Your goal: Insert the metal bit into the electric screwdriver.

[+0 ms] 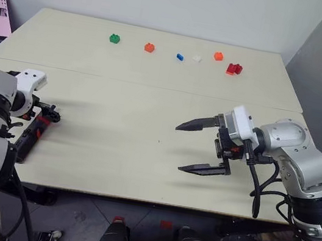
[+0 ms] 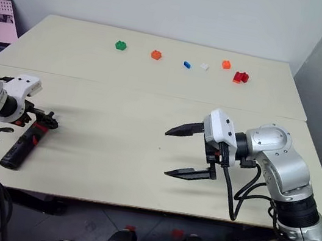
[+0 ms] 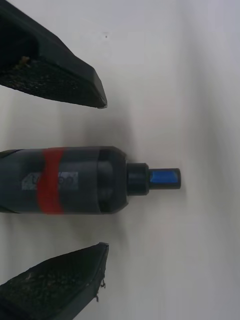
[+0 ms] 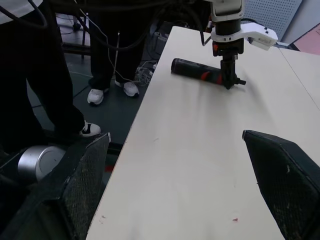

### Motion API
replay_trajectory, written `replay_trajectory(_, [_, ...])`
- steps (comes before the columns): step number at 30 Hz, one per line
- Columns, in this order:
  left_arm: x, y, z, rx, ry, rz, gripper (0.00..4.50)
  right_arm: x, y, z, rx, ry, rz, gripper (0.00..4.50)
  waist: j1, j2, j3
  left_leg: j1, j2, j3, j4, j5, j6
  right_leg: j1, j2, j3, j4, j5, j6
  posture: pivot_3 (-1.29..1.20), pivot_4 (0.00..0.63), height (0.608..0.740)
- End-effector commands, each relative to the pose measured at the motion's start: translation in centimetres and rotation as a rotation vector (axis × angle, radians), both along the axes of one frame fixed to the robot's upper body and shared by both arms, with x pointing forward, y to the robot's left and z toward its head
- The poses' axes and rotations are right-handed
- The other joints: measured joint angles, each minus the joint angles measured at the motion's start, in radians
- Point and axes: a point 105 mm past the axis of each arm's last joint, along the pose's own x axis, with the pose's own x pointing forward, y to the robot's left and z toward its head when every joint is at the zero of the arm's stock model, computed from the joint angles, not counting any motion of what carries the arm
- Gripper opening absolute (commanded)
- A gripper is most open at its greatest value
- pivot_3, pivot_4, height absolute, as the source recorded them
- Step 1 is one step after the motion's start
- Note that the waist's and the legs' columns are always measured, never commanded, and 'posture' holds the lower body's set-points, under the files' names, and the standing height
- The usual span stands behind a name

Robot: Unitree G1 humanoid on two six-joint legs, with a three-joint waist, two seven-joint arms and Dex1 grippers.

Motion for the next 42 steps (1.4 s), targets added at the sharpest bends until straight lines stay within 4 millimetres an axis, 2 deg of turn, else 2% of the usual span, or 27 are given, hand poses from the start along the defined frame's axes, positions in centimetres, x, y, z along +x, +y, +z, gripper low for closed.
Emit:
replay_trajectory(1, [0.7, -0.2, 0.6, 0.003, -0.040, 0.006, 4.50, -0.8, 0.3, 1.0, 0.017, -0.038, 0.038, 4.46, 0.000, 0.000, 0.000, 0.000, 0.000, 0.000, 0.000, 0.000, 0.000, 0.000, 0.000, 0.000, 0.000, 0.000, 0.000, 0.00, 0.150, 0.740])
replay_trajectory(5, [1.0, -0.4, 0.4, -0.003, -0.049, 0.008, 4.50, -0.8, 0.3, 1.0, 0.013, -0.039, 0.036, 4.46, 0.001, 0.000, 0.000, 0.000, 0.000, 0.000, 0.000, 0.000, 0.000, 0.000, 0.000, 0.000, 0.000, 0.000, 0.000, 0.00, 0.150, 0.740])
replay_trajectory(8, [0.9, -0.2, 0.2, 0.001, -0.041, 0.008, 4.02, -0.8, 0.2, 1.0, 0.010, -0.041, 0.031, 4.50, 0.001, 0.000, 0.000, 0.000, 0.000, -0.001, 0.000, 0.000, 0.000, 0.000, 0.000, 0.000, 0.000, 0.000, 0.000, 0.00, 0.150, 0.740])
replay_trajectory(19, [0.8, 0.0, 0.0, -0.001, -0.043, 0.008, 1.68, -0.6, -0.1, 0.9, 0.002, -0.048, 0.008, 4.50, 0.000, 0.000, 0.000, 0.000, 0.000, -0.001, 0.000, 0.000, 0.000, 0.000, 0.000, 0.000, 0.001, 0.000, 0.000, 0.00, 0.150, 0.740])
replay_trajectory(23, [1.0, -0.2, 0.4, 0.007, -0.055, -0.034, 1.65, -0.4, -0.1, 0.9, 0.004, -0.053, -0.002, 4.50, 0.000, 0.000, 0.000, 0.000, 0.000, -0.001, 0.000, 0.000, 0.000, 0.000, 0.000, 0.000, 0.001, 0.000, 0.000, 0.00, 0.150, 0.740])
replay_trajectory(27, [1.8, -1.6, 1.7, -0.019, -0.098, -0.115, 1.65, -0.3, -0.3, 0.8, 0.003, -0.054, -0.014, 4.50, 0.002, 0.000, 0.000, 0.000, 0.000, -0.001, 0.000, 0.000, 0.000, 0.000, 0.000, 0.000, 0.001, 0.000, 0.000, 0.00, 0.150, 0.740])
replay_trajectory(29, [2.6, -3.0, 2.7, -0.042, -0.136, -0.175, 1.65, -0.2, -0.6, 0.7, 0.002, -0.054, -0.026, 4.50, 0.004, 0.000, 0.000, -0.001, 0.000, -0.001, 0.000, 0.000, 0.000, 0.000, 0.000, -0.001, 0.000, 0.000, 0.000, 0.00, 0.150, 0.740])
replay_trajectory(31, [3.8, -6.6, 4.9, -0.132, -0.240, -0.301, 1.65, 0.2, -1.1, 1.0, 0.007, -0.058, -0.061, 4.50, 0.010, 0.000, 0.000, -0.001, 0.000, -0.001, 0.000, 0.000, 0.000, 0.000, 0.000, -0.001, 0.000, 0.000, 0.000, 0.00, 0.150, 0.740])
replay_trajectory(34, [4.6, -10.0, 6.9, -0.147, -0.347, -0.428, 1.65, 0.7, -1.9, 1.4, 0.014, -0.064, -0.119, 4.50, 0.025, -0.001, 0.000, -0.004, 0.000, -0.003, 0.001, 0.000, 0.000, -0.001, 0.000, -0.002, 0.000, 0.000, 0.000, 0.00, 0.150, 0.740])
replay_trajectory(35, [4.6, -10.8, 7.3, -0.152, -0.370, -0.453, 1.65, 0.9, -2.1, 1.5, 0.016, -0.065, -0.132, 4.50, 0.026, -0.001, 0.000, -0.005, 0.000, -0.003, 0.002, 0.000, 0.000, -0.001, 0.000, -0.003, 0.000, 0.000, 0.000, 0.00, 0.150, 0.740])
replay_trajectory(39, [4.5, -16.3, 9.5, -0.209, -0.520, -0.615, 1.65, 1.7, -3.5, 2.1, 0.039, -0.076, -0.228, 4.50, 0.023, 0.000, 0.000, -0.005, 0.000, -0.003, 0.002, 0.000, 0.000, -0.001, 0.000, -0.003, -0.001, 0.000, 0.001, 0.00, 0.150, 0.740])
replay_trajectory(42, [4.0, -20.4, 10.4, -0.266, -0.622, -0.714, 1.65, 2.2, -4.5, 2.6, 0.058, -0.085, -0.308, 4.50, 0.024, 0.000, 0.000, -0.005, 0.000, -0.004, 0.002, 0.000, 0.000, -0.001, 0.000, -0.003, 0.000, 0.000, 0.000, 0.00, 0.150, 0.740])
